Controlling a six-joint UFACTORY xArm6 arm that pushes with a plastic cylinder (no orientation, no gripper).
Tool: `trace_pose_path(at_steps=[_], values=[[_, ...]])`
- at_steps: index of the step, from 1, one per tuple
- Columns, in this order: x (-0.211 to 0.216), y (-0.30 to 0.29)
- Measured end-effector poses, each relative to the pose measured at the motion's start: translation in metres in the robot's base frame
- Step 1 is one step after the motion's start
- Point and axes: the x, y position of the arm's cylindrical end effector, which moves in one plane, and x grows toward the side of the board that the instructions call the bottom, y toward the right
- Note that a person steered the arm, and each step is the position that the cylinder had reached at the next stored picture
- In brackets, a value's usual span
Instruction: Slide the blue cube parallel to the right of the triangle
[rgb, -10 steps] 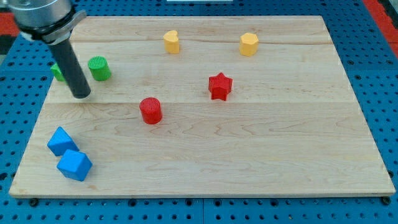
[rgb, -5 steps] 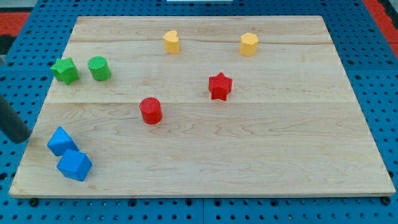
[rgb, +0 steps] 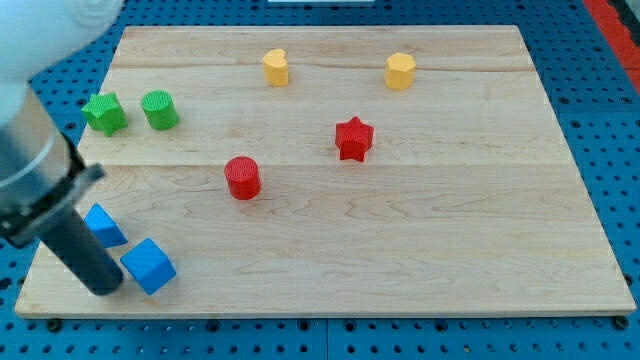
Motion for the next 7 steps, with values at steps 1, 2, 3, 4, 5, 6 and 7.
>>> trace_pose_path(at_steps=[1,2,3,4,5,6,7], values=[[-0.018,0.034],[-0.018,0.119],[-0.018,0.171],[-0.020,0.205],[-0.020,0.213],[-0.020,0.214],[-0.046,0.157]])
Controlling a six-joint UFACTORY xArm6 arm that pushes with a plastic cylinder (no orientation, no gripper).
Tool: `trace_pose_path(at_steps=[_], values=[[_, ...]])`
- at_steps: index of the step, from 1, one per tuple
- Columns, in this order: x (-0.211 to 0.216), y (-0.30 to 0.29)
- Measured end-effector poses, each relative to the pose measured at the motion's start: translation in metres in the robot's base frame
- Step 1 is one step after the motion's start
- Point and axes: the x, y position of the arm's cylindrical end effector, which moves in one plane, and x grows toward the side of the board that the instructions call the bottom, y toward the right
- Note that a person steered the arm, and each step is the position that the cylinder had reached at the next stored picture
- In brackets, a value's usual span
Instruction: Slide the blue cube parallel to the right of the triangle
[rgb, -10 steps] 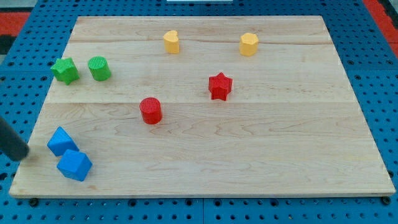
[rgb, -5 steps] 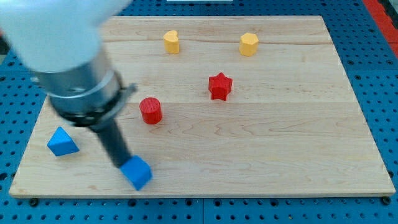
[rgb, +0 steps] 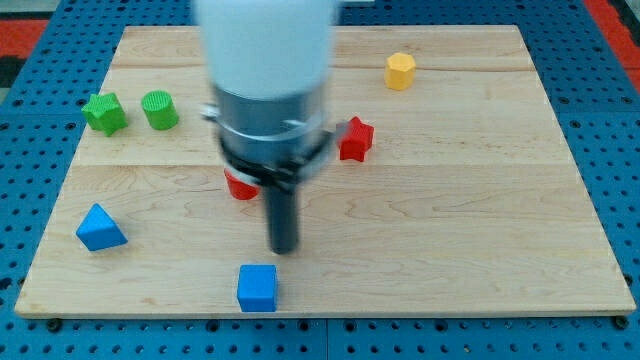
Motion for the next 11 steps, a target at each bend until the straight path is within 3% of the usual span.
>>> trace_pose_path(at_steps=[1,2,3,4,5,6,8,11], values=[[0.004,-0.108],[0.079,-0.115],[0.079,-0.107],[0.079,-0.090],[0.079,0.013],[0.079,0.067],[0.045,0.053],[0.030,0.142]])
